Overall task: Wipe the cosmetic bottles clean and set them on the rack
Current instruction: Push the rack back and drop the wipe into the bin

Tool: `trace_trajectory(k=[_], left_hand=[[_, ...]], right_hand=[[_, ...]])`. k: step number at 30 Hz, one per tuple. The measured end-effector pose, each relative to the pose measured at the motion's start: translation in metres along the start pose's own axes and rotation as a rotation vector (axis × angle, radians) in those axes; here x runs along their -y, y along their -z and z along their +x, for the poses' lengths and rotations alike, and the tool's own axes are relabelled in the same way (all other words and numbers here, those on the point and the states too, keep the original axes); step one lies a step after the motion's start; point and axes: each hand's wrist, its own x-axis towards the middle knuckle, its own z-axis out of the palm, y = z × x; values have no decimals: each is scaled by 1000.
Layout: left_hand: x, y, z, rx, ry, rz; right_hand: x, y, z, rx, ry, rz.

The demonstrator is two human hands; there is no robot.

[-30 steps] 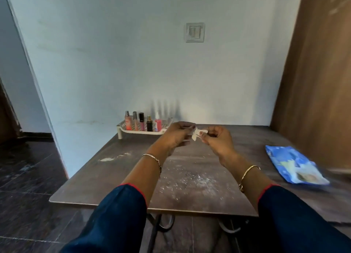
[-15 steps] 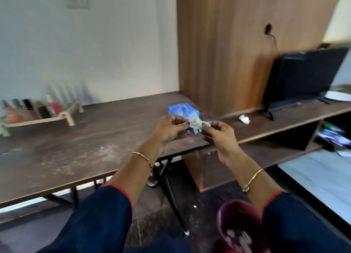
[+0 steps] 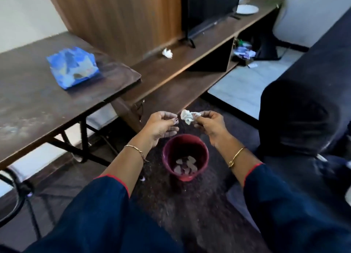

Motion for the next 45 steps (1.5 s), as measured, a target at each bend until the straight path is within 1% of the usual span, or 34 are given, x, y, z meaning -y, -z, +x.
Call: trace_trajectory(k=[6,12,14,19,22,26,31,34,36,38,42,45], left_hand=[[37,25,33,-52,145,-48],[62,56,62,-89,230,-61],[72,61,71,-86,254,-65],[88,69,94,-25,288,-57],[91,75,107,15,300,-52],[97,84,125,23,289,-25],[100,86,137,-2,204,153],[81,80,136,6,120,305],[58,74,127,49,45,400],[23,66,112,104,-32,446],[-66,54,73,148,-109,387],[-130,57,49,85,-189,346]], right_hand=[[-70,13,41,-169,-206,-133],[-112,5,78,-275,-292,-272],[-120,4,88,-266,-308,-311],[-132,1,103,-147,-371,-311],[-141,2,107,-133,-427,-341],[-149,-2,110,-173,-455,-366],[-151,-18,108,-258,-402,-466],[-122,-35,101,-346,-323,-567],[-88,-50,94,-371,-268,-584],[-42,-66,84,-371,-211,-604],[53,-91,61,-349,-88,-673],[116,-111,49,-320,48,-741]])
